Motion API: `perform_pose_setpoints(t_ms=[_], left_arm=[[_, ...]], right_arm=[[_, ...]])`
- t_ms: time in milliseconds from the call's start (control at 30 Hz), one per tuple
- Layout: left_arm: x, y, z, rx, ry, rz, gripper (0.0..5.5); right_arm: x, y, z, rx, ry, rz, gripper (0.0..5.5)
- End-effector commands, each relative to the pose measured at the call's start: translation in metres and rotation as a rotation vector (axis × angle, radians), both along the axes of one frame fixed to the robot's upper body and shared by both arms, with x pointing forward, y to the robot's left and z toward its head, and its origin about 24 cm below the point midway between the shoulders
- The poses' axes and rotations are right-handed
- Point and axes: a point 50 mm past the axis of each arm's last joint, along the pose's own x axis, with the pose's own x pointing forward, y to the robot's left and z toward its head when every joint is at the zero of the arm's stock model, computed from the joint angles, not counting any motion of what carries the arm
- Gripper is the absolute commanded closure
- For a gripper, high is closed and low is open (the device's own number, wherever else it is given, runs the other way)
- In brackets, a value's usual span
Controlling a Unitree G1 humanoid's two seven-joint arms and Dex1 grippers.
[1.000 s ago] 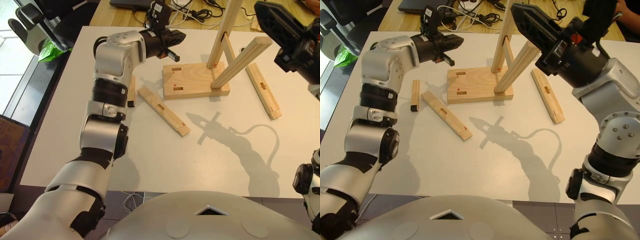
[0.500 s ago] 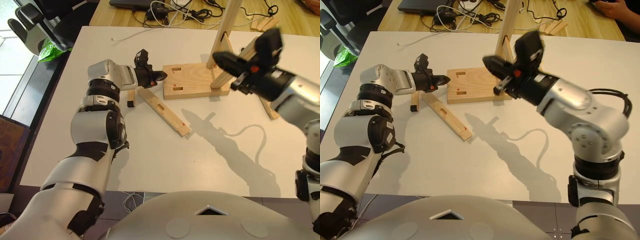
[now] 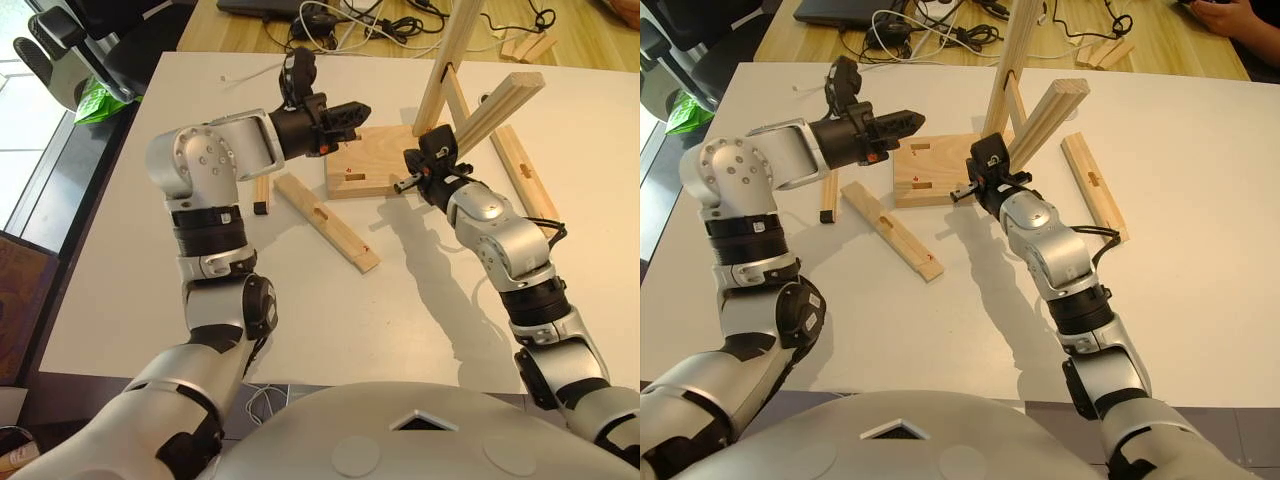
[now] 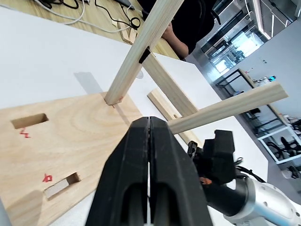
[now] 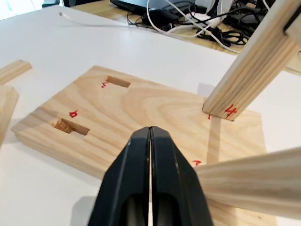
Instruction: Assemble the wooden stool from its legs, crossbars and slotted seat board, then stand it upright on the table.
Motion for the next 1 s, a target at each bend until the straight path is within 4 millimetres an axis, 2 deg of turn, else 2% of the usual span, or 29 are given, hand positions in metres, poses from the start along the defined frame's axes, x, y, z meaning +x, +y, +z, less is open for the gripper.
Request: perform_pose_setpoints(t_ms=[33, 133, 233, 367, 500, 567, 633, 767, 833, 867, 933, 1000], left_arm=[[-0.011, 0.004, 0.027, 0.030, -0.117, 0.057, 5.45], [-0.016, 0.004, 0.044, 0.038, -0.197, 0.086, 5.45], [-0.021, 0.003, 0.048, 0.061, -0.228, 0.096, 5.45], [-0.026, 0.009, 0.048, 0.069, -0.236, 0.131, 5.45], [-0.028, 0.013, 0.048, 0.068, -0.239, 0.152, 5.45], [-0.028, 0.013, 0.048, 0.069, -0.239, 0.154, 5.45], [-0.029, 0.013, 0.046, 0.074, -0.236, 0.155, 5.45], [-0.030, 0.014, 0.043, 0.076, -0.225, 0.165, 5.45], [-0.029, 0.013, 0.041, 0.075, -0.218, 0.168, 5.45], [-0.029, 0.012, 0.039, 0.076, -0.214, 0.167, 5.45], [-0.029, 0.011, 0.038, 0.074, -0.210, 0.168, 5.45], [-0.028, 0.011, 0.038, 0.072, -0.209, 0.168, 5.45]], right_arm=[[0.011, -0.016, -0.019, -0.109, 0.099, 0.061, 5.50], [0.019, -0.038, -0.038, -0.272, 0.194, 0.147, 5.50], [0.024, -0.058, -0.038, -0.395, 0.203, 0.218, 5.50], [0.030, -0.087, -0.022, -0.613, 0.148, 0.332, 5.50], [0.043, -0.120, -0.002, -0.863, 0.053, 0.325, 5.50], [0.050, -0.129, 0.009, -0.948, -0.022, 0.292, 5.50], [0.054, -0.123, 0.019, -0.915, -0.090, 0.270, 5.50], [0.048, -0.084, 0.040, -0.656, -0.228, 0.239, 5.50], [0.042, -0.067, 0.039, -0.531, -0.219, 0.223, 5.50], [0.038, -0.061, 0.032, -0.484, -0.181, 0.221, 5.50], [0.028, -0.055, 0.004, -0.427, -0.040, 0.230, 5.50], [0.019, -0.058, -0.022, -0.412, 0.094, 0.231, 5.50]])
